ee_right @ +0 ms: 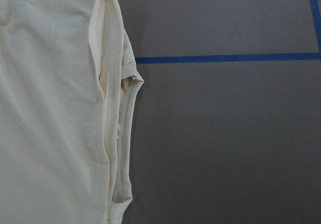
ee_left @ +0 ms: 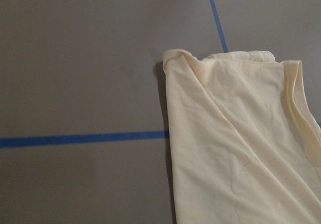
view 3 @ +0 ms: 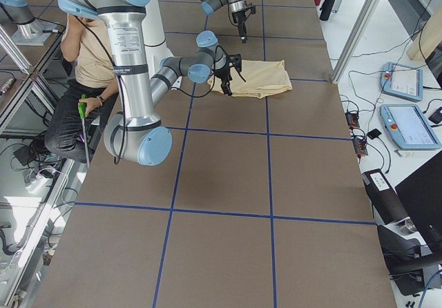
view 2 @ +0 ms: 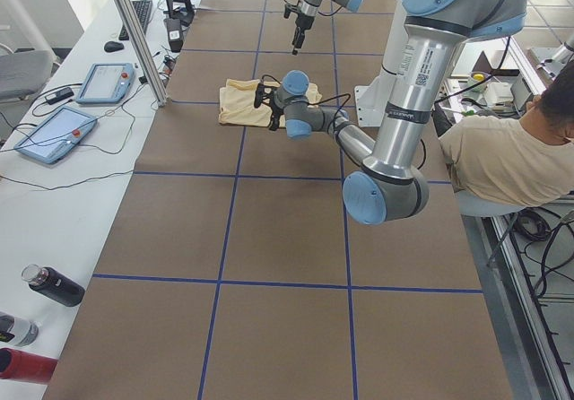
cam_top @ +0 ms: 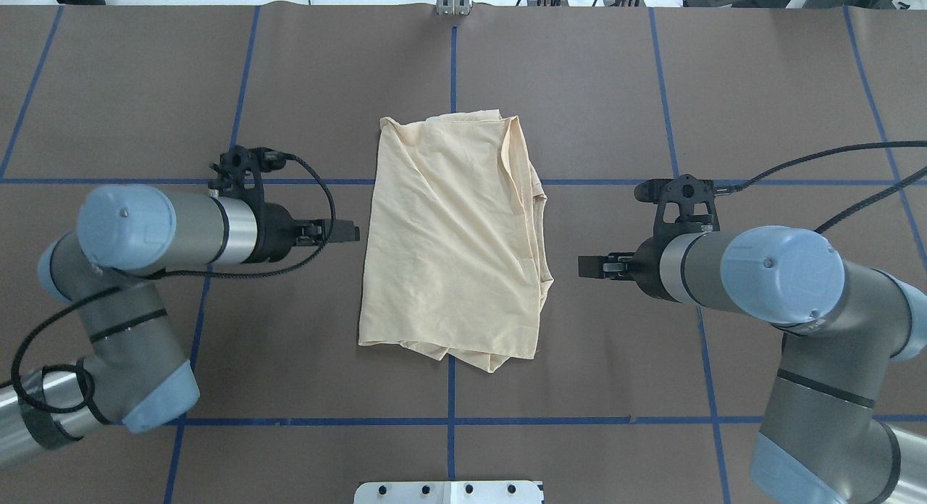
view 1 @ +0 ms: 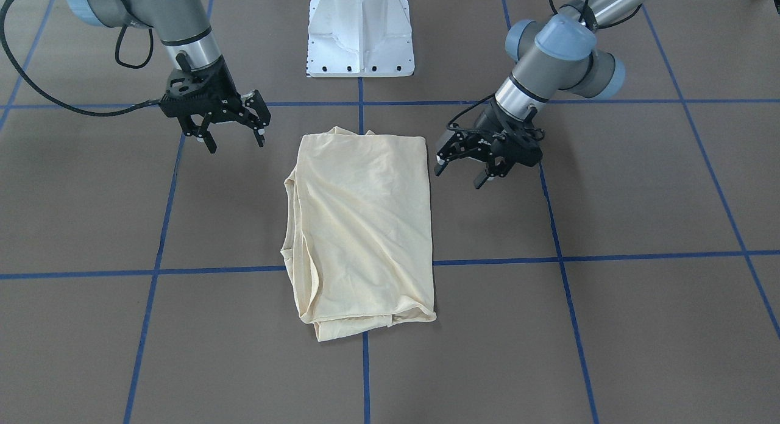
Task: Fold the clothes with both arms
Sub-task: 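Release the shirt and move both grippers to its near corners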
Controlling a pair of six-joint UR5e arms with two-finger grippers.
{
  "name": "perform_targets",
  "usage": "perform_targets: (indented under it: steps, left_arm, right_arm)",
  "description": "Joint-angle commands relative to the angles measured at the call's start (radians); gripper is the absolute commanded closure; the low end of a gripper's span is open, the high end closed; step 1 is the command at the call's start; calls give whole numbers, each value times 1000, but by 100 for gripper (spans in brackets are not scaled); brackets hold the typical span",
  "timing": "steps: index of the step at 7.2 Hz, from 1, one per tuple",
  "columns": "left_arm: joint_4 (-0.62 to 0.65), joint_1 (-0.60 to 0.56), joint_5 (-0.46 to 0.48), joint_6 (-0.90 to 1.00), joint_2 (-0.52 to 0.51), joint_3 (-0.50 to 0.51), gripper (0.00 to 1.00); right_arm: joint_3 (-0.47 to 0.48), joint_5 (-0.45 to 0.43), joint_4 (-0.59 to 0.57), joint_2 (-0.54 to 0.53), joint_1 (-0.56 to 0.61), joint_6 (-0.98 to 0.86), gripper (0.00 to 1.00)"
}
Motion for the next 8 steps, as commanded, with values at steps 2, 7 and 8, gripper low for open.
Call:
perform_targets:
  steps: [2,7,8]
  left_arm:
    - [0,207,133,-145,17,-12,2]
    - [0,231,138,-149,9,0,37]
    - [0,231,135,-149,9,-1,40]
  right_arm:
    - [1,12,93,-57,13,-2,0]
    - [1,12,91,-52,15,-2,0]
    - [1,12,91,-52,15,-2,0]
